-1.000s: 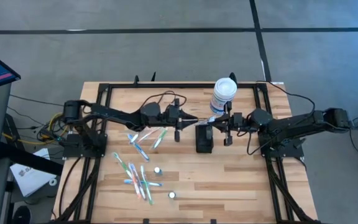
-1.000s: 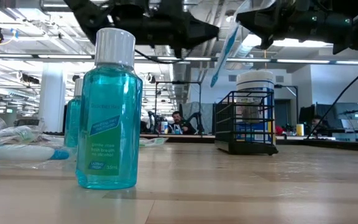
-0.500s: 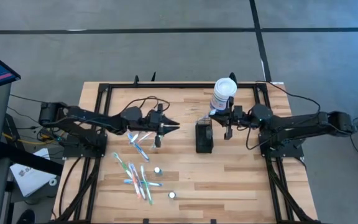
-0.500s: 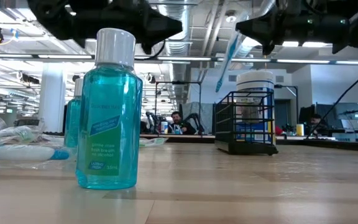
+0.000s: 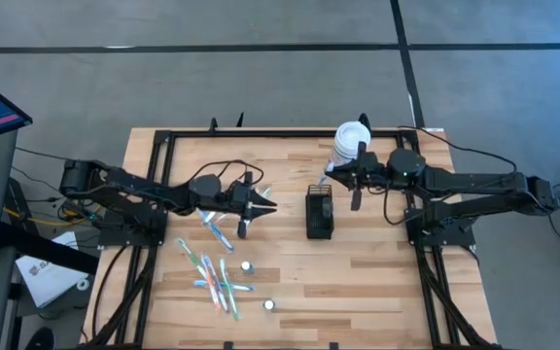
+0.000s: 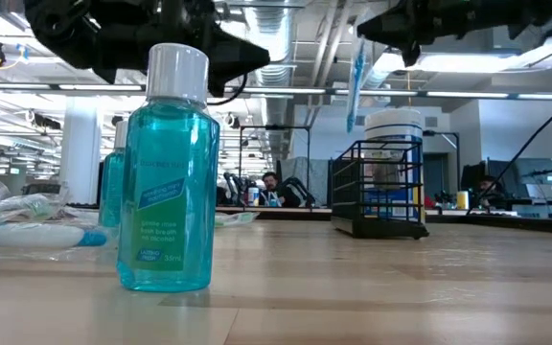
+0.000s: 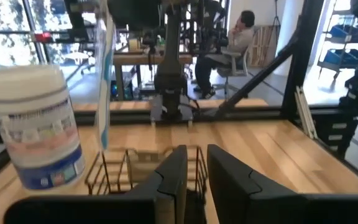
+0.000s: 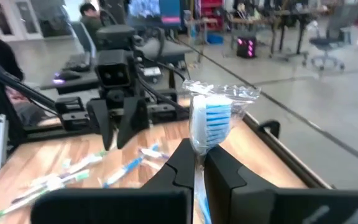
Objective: Pick & Place toothbrushing station
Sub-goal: Put the top blue toothbrush into the wire mesh organizer
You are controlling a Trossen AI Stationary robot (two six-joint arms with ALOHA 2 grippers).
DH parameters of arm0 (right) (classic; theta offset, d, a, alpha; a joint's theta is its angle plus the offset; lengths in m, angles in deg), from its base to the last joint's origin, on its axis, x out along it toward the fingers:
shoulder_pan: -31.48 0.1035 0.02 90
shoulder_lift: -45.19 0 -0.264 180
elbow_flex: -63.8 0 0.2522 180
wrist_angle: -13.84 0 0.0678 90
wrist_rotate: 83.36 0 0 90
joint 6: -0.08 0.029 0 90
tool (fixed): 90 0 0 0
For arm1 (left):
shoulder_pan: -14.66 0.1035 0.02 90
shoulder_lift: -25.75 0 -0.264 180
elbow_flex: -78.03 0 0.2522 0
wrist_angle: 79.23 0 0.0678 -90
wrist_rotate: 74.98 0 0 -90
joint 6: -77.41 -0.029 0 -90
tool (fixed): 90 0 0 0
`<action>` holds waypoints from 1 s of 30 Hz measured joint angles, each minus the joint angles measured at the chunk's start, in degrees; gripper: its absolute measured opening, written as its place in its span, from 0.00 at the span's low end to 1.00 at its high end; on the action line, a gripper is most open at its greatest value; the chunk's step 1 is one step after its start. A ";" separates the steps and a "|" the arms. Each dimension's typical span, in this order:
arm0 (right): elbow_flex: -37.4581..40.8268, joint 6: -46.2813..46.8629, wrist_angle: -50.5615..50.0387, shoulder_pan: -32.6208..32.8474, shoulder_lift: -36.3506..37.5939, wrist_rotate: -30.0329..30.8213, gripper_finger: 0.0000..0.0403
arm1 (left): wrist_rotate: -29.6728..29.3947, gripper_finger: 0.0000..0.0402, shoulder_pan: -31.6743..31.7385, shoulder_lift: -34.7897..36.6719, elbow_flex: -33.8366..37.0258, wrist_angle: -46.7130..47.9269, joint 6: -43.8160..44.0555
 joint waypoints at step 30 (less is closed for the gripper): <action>4.96 2.66 -4.26 0.55 3.67 4.87 0.01 | -0.14 0.14 0.02 -0.02 2.89 -0.11 2.58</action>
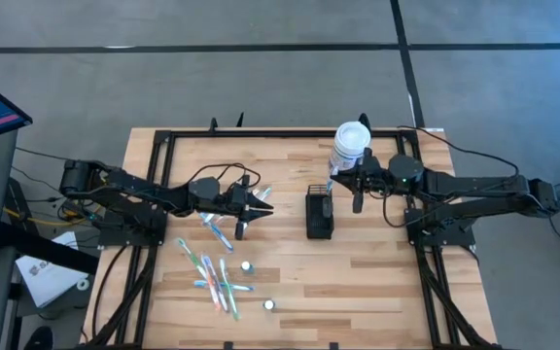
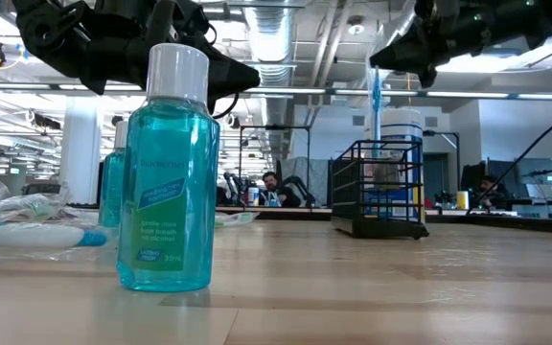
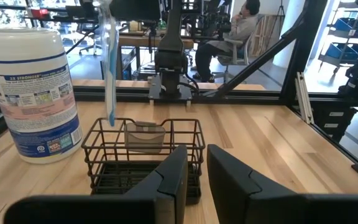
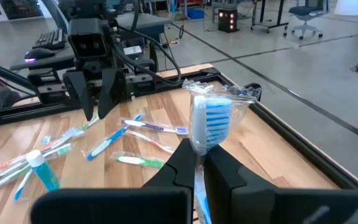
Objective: Pick & Place toothbrushing station
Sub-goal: Put the top blue toothbrush into the wire mesh organizer
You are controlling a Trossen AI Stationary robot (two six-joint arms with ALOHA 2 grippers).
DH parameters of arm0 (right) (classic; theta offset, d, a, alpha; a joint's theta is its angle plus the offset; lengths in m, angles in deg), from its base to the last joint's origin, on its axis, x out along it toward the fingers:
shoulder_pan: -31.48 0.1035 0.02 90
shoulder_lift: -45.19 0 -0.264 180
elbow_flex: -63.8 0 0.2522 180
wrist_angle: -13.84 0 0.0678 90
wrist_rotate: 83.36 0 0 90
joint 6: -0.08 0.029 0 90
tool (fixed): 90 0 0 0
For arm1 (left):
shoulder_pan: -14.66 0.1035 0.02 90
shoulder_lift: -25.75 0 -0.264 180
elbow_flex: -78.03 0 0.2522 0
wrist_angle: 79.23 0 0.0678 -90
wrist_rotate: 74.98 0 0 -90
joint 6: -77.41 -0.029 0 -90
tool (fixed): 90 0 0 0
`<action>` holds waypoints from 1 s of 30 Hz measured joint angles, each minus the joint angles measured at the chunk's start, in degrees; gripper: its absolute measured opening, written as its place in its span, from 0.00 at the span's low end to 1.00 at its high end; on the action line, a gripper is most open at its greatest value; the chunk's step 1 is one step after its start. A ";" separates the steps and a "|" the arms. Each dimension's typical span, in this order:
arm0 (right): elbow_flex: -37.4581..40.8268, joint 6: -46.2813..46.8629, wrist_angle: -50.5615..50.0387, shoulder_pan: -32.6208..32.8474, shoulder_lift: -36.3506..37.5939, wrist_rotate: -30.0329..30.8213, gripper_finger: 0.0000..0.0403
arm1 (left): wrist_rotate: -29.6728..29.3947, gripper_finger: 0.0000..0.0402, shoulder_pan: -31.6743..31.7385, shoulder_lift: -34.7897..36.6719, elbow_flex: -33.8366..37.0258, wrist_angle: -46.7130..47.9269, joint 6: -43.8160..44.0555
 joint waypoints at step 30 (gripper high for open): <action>0.82 -0.53 4.52 0.33 -8.26 -0.26 0.01 | 0.04 0.14 0.00 0.00 0.00 0.04 0.41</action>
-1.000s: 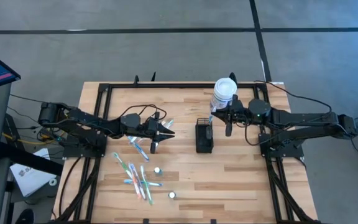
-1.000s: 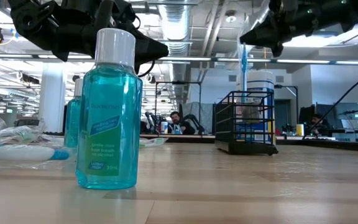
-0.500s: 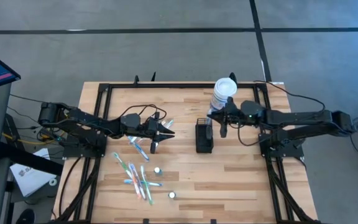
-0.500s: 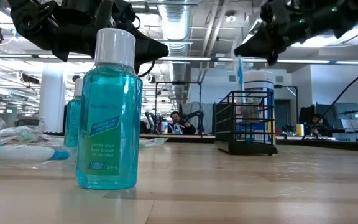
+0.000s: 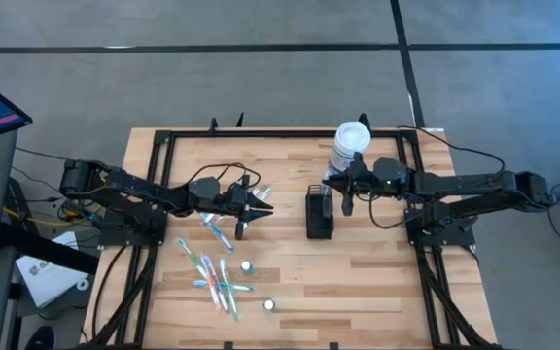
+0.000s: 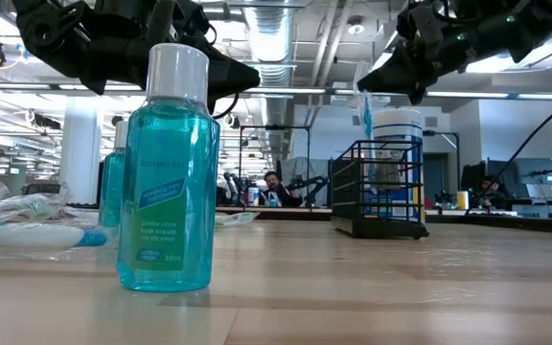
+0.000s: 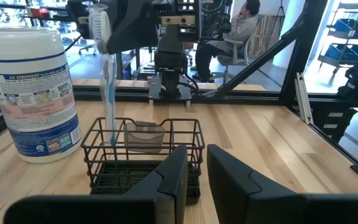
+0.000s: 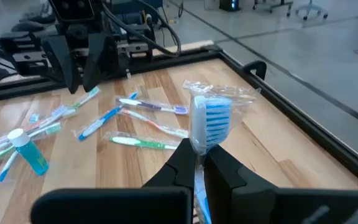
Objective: Pick & Place toothbrushing station
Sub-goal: Put the top blue toothbrush into the wire mesh organizer
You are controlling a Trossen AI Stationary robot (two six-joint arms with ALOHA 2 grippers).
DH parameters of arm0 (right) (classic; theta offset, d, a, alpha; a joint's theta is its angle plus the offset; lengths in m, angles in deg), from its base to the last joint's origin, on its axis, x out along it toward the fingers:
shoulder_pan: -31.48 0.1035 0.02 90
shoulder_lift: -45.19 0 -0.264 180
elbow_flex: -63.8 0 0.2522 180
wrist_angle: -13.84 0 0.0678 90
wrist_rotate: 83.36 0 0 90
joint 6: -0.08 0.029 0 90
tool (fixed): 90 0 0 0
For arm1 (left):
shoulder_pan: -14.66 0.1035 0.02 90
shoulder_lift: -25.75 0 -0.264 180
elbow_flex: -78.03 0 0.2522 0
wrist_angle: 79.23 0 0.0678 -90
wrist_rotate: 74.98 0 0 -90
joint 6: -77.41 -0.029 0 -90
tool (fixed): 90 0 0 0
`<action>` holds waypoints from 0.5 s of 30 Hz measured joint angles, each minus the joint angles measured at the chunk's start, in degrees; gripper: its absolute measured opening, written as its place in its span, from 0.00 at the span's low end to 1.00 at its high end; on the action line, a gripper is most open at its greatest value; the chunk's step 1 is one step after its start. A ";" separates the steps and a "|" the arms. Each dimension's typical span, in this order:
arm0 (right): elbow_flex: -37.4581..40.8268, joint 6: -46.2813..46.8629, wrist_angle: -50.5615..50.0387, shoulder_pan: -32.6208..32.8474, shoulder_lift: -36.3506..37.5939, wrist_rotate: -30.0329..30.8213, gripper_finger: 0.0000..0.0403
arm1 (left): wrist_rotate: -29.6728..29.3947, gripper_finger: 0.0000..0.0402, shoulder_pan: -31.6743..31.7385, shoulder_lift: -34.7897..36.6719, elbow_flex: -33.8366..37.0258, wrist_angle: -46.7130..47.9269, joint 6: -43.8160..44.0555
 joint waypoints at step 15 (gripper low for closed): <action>11.21 0.40 13.25 -1.69 2.04 -1.75 0.01 | 0.00 0.14 0.00 0.00 -0.02 0.02 0.03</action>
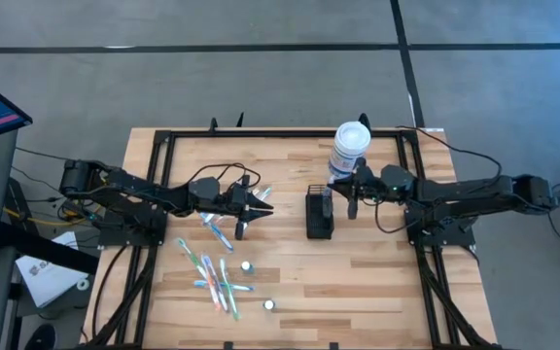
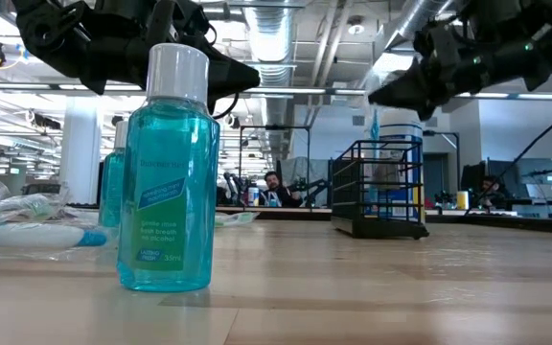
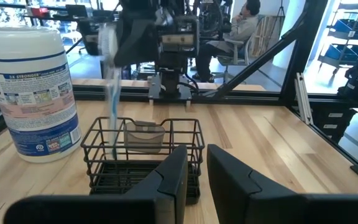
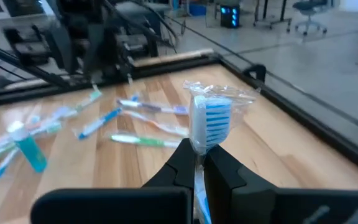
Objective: Pick & Place toothbrushing station
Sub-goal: Put the top blue toothbrush into the wire mesh organizer
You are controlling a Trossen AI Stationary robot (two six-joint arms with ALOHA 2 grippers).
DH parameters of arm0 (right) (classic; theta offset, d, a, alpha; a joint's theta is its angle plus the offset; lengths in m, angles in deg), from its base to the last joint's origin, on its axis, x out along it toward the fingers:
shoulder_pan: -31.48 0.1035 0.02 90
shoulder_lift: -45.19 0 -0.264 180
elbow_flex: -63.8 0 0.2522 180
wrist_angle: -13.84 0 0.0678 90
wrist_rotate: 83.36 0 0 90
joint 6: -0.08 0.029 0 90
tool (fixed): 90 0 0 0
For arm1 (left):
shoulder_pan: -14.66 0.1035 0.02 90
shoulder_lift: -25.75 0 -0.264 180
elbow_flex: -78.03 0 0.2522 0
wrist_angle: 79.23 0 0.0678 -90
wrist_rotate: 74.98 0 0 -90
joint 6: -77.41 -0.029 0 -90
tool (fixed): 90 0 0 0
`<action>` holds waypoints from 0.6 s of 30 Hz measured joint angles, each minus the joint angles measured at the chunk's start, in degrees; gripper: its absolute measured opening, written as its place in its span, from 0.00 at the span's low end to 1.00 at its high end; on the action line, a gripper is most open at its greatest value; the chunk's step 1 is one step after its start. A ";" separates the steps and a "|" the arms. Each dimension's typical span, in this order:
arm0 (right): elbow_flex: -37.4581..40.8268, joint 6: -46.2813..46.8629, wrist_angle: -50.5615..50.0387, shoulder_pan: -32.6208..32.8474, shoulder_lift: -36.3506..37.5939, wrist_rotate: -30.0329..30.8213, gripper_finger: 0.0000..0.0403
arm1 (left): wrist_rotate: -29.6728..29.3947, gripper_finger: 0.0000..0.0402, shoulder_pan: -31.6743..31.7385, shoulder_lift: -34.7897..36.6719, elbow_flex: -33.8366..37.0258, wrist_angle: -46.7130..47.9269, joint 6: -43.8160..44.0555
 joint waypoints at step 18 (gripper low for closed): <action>1.30 1.76 1.47 0.55 -0.32 -0.01 0.05 | 0.00 0.14 0.00 0.00 0.00 0.00 0.00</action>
